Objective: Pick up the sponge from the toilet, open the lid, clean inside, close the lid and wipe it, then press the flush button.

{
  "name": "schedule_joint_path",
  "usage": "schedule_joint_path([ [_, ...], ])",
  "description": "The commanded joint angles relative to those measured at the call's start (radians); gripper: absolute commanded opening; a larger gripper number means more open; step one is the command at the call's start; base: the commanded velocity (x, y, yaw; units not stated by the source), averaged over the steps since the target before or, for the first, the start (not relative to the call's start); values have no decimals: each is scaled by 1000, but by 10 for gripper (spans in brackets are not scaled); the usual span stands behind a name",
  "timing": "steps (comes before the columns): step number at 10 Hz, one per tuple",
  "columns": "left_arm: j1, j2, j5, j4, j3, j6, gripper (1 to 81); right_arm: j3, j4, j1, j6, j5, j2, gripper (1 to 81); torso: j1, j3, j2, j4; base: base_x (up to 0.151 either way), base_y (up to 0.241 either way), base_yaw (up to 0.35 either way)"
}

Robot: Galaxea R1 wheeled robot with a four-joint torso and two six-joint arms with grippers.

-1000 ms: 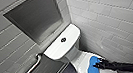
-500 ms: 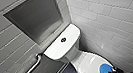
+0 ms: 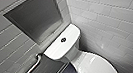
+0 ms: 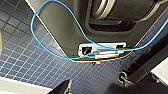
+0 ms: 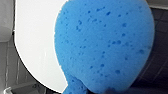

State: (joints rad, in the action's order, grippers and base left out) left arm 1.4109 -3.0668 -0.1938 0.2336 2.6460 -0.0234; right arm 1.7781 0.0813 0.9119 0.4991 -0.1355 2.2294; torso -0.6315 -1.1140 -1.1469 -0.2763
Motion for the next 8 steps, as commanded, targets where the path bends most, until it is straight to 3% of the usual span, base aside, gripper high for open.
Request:
schedule_joint_path([
  [1, 30, 9, -98, 3, 3, 5, 811, -79, 0, 32, 6, -45, -72, 10, 0, 0, 0, 0, 0, 0, 0],
  [4, 29, 11, -96, 3, 3, 5, 811, -132, 6, -39, 4, -33, -66, 10, 0, 0, 0, 0, 0, 0, 0],
  [8, 24, 5, -96, 3, 3, 5, 811, -138, 0, -311, 6, 195, 32, 10, 0, 0, 0, 0, 0, 0, 0],
])
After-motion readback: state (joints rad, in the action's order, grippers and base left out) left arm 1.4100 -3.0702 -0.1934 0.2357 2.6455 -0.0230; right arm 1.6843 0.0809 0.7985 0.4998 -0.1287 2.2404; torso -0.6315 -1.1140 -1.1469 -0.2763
